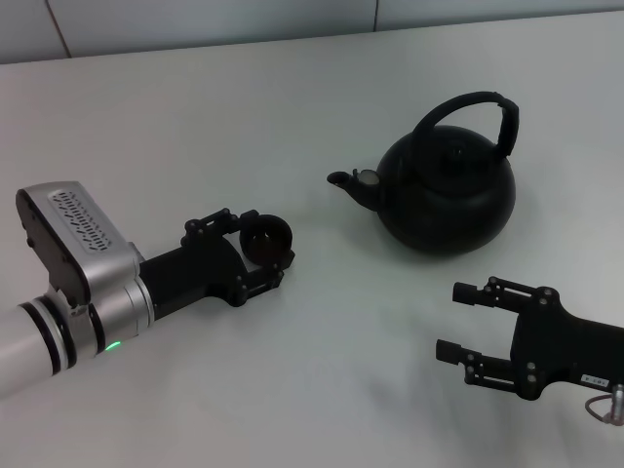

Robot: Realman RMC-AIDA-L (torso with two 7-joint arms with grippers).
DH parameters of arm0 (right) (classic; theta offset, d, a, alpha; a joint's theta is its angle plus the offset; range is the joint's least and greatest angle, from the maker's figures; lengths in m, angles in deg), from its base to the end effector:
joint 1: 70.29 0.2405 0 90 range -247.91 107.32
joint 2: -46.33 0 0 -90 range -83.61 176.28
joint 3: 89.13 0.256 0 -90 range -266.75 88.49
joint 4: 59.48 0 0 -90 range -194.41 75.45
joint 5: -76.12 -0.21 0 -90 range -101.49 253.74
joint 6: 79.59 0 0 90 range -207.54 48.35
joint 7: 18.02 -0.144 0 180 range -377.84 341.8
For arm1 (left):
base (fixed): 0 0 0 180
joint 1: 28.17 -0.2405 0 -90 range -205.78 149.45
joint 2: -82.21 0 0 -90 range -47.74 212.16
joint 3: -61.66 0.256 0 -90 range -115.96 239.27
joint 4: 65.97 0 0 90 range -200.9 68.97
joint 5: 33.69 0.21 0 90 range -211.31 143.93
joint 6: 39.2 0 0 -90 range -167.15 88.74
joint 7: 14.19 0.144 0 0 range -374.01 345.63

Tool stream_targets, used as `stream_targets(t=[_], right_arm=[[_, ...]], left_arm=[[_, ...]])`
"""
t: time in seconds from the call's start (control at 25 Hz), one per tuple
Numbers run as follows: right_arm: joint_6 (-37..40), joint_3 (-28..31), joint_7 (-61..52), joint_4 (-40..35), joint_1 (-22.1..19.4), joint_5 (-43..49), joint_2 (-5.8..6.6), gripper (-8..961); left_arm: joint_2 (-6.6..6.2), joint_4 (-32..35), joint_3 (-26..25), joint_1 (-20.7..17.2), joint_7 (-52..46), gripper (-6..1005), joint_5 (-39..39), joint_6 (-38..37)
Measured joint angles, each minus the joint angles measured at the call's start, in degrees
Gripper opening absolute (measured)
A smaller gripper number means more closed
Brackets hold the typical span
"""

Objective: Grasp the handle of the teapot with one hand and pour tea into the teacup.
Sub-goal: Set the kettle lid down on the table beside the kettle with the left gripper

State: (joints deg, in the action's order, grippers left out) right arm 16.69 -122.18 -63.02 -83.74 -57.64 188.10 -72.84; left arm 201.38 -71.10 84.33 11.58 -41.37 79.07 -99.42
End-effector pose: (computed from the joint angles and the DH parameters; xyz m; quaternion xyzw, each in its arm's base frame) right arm 0.3376 0.2071 -0.0219 -0.9202 0.1620 0.2916 0.2049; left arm -0.2653 0.3222 -0.1167 -0.9424 -0.1114 -0.1956 0.2474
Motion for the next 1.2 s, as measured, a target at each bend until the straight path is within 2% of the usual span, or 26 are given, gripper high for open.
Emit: stream_targets(t=[0.6, 0.88, 1.16, 1.2], right_arm=[[0.00, 0.00, 0.00, 0.00, 0.07, 0.01, 0.00, 713], [0.13, 0.00, -0.15, 0.00, 0.10, -0.09, 0.00, 713], [0.14, 0.00, -0.33, 0.00, 0.08, -0.18, 0.00, 712], [0.14, 0.00, -0.34, 0.00, 0.04, -0.18, 0.00, 712]], left_arm=[[0.00, -0.42, -0.26, 0.16, 0.88, 684, 0.00, 0.64], [0.00, -1.90, -4.17, -0.23, 3.19, 686, 0.25, 1.18], [0.00, -2.41, -3.91, 0.06, 3.19, 703, 0.32, 1.90], [0.00, -2.41, -3.91, 0.06, 3.19, 730, 0.32, 1.90]])
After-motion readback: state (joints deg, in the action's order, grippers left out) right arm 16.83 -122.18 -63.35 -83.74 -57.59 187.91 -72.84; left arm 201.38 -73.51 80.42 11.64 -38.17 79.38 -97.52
